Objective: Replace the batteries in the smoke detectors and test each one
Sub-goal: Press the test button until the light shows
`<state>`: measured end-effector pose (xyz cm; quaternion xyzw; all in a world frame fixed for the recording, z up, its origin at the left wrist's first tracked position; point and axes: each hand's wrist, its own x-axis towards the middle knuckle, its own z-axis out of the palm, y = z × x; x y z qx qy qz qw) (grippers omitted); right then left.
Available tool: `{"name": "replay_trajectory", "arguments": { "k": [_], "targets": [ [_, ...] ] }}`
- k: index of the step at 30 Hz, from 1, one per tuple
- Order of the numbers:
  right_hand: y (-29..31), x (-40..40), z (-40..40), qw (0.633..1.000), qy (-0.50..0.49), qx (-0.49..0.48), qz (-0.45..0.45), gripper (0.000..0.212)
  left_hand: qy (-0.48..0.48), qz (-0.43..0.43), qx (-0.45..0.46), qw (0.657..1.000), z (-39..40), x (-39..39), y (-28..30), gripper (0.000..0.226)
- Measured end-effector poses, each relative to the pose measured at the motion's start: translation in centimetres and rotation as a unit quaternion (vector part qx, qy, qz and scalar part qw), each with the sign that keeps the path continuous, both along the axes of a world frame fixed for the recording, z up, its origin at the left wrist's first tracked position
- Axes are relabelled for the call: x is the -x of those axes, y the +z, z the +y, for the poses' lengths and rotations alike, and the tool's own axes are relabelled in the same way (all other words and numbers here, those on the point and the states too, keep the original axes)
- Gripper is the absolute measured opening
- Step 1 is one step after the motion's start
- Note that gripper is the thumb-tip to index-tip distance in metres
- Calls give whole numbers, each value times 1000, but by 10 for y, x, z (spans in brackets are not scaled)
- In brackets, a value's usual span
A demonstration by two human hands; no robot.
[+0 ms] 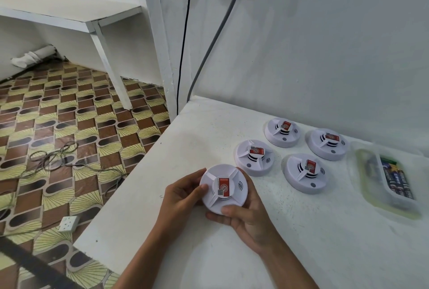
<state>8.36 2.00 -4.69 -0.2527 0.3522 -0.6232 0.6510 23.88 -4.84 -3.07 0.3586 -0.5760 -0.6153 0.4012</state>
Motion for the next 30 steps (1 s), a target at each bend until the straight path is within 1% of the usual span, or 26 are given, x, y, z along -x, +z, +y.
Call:
{"name": "replay_trajectory", "arguments": {
  "k": [7,23,27,30],
  "targets": [
    [1,-1,1,1000,-8,-7,4,80,2,-11,8,1000,-1,-1,-2,33],
    [1,-1,1,1000,-5,-7,-14,79,5,-12,9,1000,-1,0,-4,35],
    [0,0,0,1000,-3,-9,-11,80,5,-9,9,1000,0,0,-2,42],
    [0,0,0,1000,-2,-10,-5,81,6,-7,8,1000,0,0,-2,35]
  ]
}}
